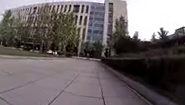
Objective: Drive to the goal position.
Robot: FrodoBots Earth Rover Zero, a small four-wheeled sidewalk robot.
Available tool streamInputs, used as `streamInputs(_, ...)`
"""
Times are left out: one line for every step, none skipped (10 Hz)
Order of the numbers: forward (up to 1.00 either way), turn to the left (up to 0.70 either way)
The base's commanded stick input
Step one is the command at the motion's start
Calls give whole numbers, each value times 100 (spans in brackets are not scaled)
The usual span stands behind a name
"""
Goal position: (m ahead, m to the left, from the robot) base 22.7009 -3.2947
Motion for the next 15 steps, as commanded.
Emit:
streamInputs(70,-9)
streamInputs(70,-8)
streamInputs(70,-3)
streamInputs(70,0)
streamInputs(70,-3)
streamInputs(70,-9)
streamInputs(70,-4)
streamInputs(70,0)
streamInputs(70,-1)
streamInputs(70,-6)
streamInputs(70,-6)
streamInputs(70,0)
streamInputs(70,0)
streamInputs(70,-1)
streamInputs(70,-7)
